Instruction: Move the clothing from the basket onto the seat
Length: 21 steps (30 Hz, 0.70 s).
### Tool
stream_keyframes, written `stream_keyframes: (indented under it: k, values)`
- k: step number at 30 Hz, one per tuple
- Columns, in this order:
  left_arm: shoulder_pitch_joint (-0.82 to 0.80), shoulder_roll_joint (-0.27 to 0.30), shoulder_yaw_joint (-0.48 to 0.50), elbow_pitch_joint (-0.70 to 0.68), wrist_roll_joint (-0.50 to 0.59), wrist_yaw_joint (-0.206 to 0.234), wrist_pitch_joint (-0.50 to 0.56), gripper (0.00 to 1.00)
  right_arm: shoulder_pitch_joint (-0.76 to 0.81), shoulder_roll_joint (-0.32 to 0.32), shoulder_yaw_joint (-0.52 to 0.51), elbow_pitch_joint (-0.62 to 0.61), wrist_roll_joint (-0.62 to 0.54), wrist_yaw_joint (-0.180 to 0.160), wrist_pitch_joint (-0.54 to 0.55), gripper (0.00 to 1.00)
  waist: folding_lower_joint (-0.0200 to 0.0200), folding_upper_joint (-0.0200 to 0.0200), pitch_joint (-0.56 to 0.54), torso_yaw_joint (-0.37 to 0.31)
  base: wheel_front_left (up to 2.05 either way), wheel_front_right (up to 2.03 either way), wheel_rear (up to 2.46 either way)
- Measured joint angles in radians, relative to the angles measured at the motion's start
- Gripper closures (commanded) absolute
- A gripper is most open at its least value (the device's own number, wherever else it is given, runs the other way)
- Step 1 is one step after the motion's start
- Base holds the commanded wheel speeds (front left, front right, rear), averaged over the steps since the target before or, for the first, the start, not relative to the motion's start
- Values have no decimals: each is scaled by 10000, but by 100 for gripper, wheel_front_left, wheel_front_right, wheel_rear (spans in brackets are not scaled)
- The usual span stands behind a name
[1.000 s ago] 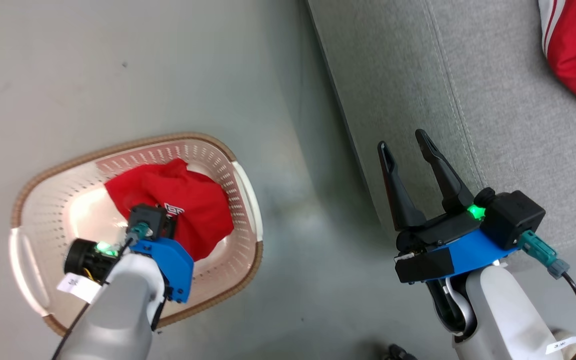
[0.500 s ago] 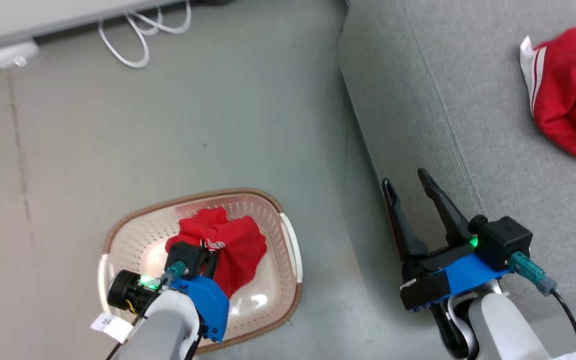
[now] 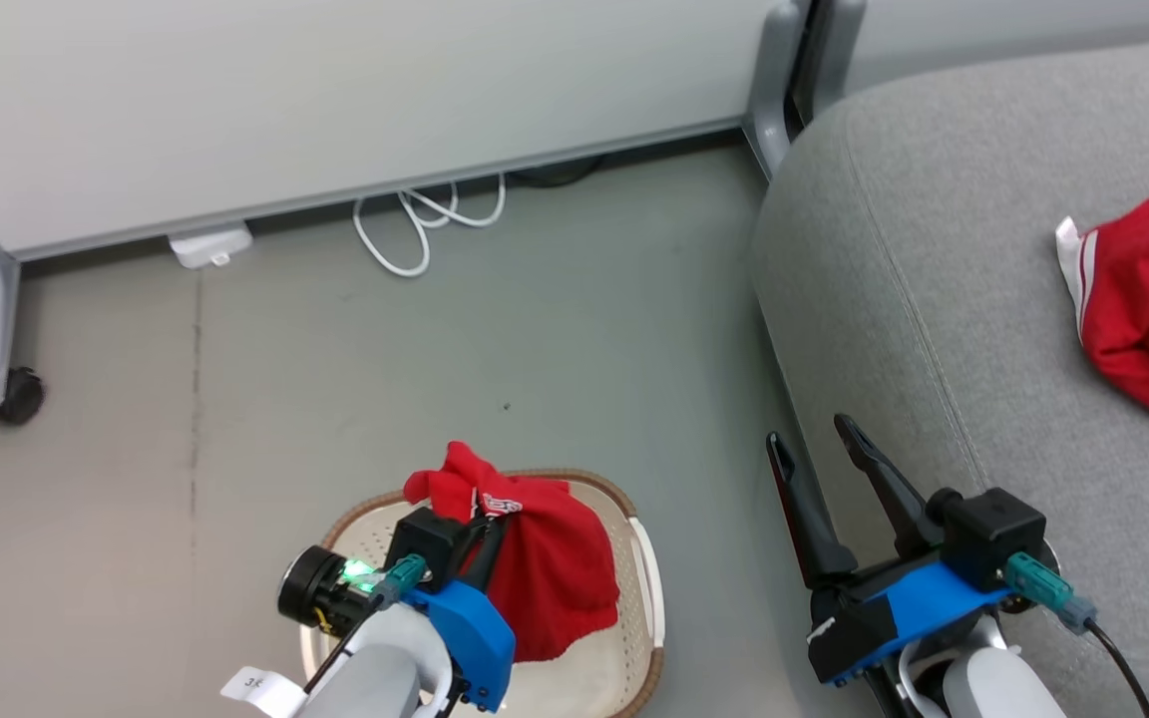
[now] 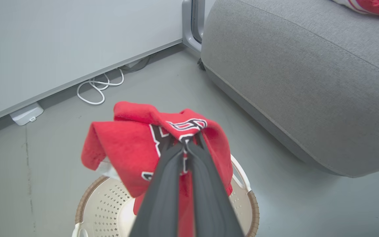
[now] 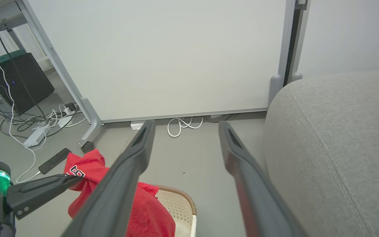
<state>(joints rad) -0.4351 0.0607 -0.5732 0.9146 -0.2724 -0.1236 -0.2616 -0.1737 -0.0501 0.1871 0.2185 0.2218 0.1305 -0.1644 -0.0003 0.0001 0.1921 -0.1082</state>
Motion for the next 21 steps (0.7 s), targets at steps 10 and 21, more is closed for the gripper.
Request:
stream_keyframes:
  k: [10, 21]
  values:
    - [89, -15, -416, -1321, 73, -10, 2, 100, 536, 0, -15, -138, -10, 0, 318, 0, 1, 0, -910, 563, 0, 0, 0]
    - [-325, -46, -1072, -2840, -773, -59, 0, 100, 811, 0, 270, -257, 6, 0, 585, 0, 1, 0, -1643, 912, 0, 0, 0]
